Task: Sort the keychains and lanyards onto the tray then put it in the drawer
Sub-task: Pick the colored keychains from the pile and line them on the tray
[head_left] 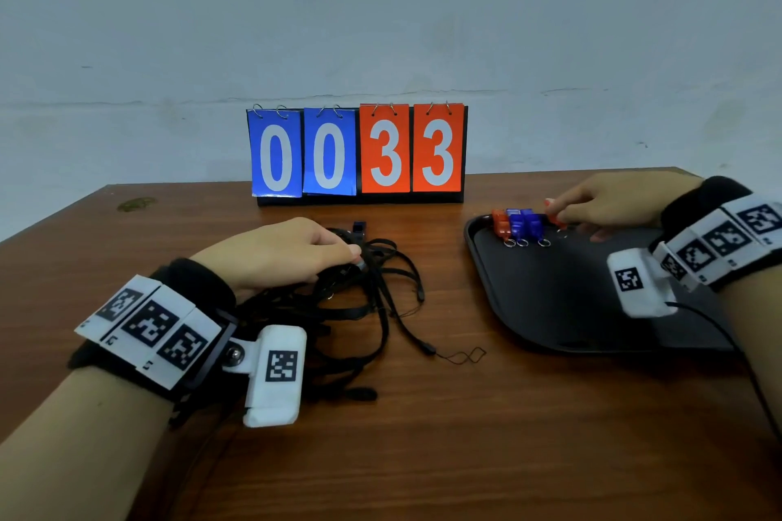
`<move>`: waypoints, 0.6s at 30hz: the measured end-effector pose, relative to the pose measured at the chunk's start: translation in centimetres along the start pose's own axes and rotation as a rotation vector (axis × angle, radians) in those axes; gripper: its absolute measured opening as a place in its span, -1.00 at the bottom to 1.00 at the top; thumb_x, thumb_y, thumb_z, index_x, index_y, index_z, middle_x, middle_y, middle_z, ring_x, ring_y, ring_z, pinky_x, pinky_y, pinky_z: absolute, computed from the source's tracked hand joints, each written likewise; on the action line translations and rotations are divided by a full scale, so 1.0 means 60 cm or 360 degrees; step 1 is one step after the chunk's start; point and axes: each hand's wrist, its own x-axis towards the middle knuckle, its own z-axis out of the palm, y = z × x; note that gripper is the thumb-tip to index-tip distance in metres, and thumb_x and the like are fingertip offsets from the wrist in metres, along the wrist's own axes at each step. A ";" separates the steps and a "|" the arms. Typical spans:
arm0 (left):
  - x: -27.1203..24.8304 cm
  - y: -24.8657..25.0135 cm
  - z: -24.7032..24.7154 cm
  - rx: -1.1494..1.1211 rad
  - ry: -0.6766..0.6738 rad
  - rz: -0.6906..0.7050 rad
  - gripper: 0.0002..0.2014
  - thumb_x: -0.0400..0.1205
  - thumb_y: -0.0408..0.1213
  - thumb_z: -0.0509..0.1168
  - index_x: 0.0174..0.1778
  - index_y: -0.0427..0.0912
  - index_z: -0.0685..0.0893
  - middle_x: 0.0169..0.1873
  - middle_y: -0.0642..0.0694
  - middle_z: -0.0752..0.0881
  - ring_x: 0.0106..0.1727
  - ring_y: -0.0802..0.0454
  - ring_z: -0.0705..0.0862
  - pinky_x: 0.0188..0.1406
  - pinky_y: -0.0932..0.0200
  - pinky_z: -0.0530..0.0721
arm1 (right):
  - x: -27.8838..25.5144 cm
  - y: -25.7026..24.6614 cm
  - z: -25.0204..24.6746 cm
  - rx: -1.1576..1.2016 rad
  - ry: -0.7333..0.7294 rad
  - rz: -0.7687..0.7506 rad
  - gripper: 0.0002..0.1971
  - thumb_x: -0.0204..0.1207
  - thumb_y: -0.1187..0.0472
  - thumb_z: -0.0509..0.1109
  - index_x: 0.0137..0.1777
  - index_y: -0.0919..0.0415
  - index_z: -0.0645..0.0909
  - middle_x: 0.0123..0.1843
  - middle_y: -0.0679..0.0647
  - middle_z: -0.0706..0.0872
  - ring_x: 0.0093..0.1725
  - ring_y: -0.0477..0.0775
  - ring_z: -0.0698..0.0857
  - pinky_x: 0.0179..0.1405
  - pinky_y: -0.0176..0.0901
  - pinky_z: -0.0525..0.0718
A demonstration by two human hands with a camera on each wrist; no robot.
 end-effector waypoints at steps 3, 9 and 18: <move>0.000 -0.004 -0.001 -0.0015 -0.0004 0.0007 -0.70 0.75 0.19 0.21 0.15 0.28 0.83 0.26 0.11 0.79 0.18 0.03 0.77 0.29 0.08 0.65 | 0.007 0.006 0.002 -0.0031 -0.0015 0.0024 -0.69 0.73 0.09 0.29 0.41 -0.02 0.67 0.27 -0.12 0.65 0.08 0.10 0.79 0.14 0.00 0.81; 0.000 -0.008 -0.002 0.0065 -0.0106 0.0000 -0.53 0.45 0.51 0.21 0.12 0.44 0.79 0.31 0.01 0.78 0.33 -0.05 0.73 0.51 -0.16 0.58 | 0.005 0.003 0.004 0.0008 -0.0230 0.0063 -0.76 0.75 0.06 0.26 0.27 0.00 0.72 -0.16 0.17 0.61 -0.21 0.07 0.58 -0.27 -0.20 0.66; 0.005 0.004 0.000 0.0106 -0.0091 -0.0004 -0.59 0.74 0.24 0.18 0.13 0.10 0.84 -0.66 0.29 0.62 -0.57 0.41 0.60 -0.11 0.17 0.48 | 0.008 -0.001 0.005 0.0001 -0.0225 0.0064 -0.74 0.74 0.05 0.27 0.37 -0.03 0.65 0.15 0.26 0.77 0.05 0.23 0.74 -0.09 -0.11 0.72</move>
